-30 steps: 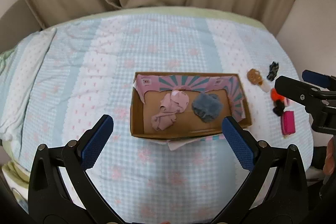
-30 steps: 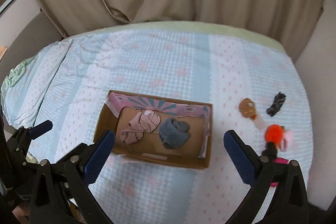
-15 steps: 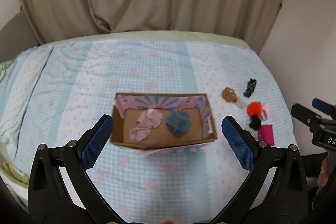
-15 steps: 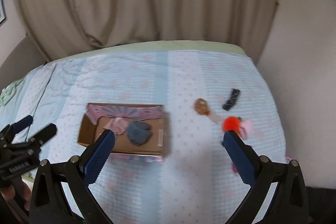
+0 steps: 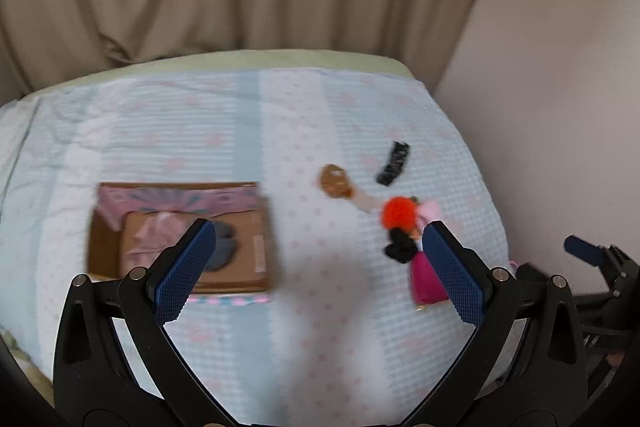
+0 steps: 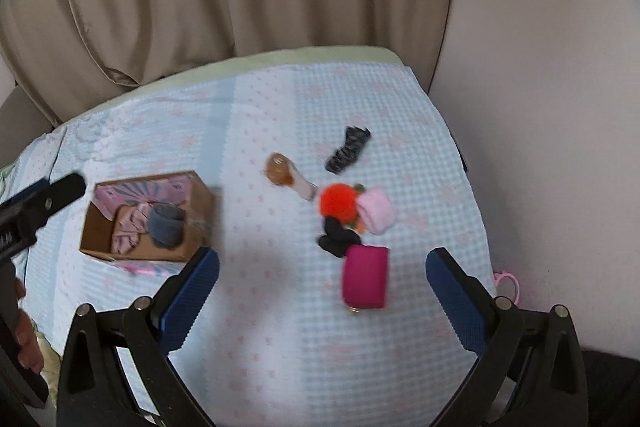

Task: Organize soft objects
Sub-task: 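Move both tools from the box toward the remaining items, then grasp the orange pompom with the left tool while the right tool grasps the magenta pouch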

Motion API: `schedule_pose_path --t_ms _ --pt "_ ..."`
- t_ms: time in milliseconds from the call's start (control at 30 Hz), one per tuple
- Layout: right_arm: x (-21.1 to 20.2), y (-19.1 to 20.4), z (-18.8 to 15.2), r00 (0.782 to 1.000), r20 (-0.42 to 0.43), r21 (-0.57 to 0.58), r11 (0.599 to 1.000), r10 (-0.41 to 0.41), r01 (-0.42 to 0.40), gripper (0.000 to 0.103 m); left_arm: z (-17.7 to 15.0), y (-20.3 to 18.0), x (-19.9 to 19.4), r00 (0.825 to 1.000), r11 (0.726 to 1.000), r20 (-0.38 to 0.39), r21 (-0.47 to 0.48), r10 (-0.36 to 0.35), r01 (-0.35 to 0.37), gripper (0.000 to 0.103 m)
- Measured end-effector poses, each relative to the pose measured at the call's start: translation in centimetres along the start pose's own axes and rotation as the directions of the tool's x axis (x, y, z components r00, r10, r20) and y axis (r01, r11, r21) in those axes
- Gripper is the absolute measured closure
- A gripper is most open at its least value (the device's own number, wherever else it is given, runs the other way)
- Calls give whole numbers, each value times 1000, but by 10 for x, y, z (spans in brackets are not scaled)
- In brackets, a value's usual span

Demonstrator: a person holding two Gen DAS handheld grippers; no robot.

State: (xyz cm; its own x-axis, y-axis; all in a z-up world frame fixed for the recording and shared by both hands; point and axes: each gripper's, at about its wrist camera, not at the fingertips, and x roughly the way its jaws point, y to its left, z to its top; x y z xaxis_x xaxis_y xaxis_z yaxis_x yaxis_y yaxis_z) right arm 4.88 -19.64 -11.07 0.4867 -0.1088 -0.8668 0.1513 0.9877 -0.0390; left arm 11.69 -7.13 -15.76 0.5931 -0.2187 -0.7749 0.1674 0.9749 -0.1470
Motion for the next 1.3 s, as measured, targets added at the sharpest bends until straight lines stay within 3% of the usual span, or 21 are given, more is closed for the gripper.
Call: schedule_pose_path --t_ms 233,433,667,867,1033,1167,1300 --pt "46 -46 -13 997 -69 34 999 25 -23 0 6 -73 78 994 985 -96 157 -55 70 0" --pt "93 -65 -25 992 -120 89 996 31 -21 0 7 -102 144 977 955 -192 262 -88 137 0" --pt "148 -73 -35 984 -176 129 992 13 10 0 3 -126 230 939 894 -326 381 -110 237 1" --pt "197 -73 -48 976 -216 149 988 0 33 0 -16 -143 298 903 830 -420 468 -94 304 8" --pt "230 -68 -59 969 -247 147 988 -17 55 2 -30 -152 337 882 792 -462 504 -88 343 9" --pt "251 -64 -67 959 -283 133 989 -20 60 11 -38 -158 353 870 765 -486 529 -83 368 10" --pt "268 -62 -74 948 -319 137 989 -5 51 16 -46 -161 372 850 755 -523 530 -67 386 28"
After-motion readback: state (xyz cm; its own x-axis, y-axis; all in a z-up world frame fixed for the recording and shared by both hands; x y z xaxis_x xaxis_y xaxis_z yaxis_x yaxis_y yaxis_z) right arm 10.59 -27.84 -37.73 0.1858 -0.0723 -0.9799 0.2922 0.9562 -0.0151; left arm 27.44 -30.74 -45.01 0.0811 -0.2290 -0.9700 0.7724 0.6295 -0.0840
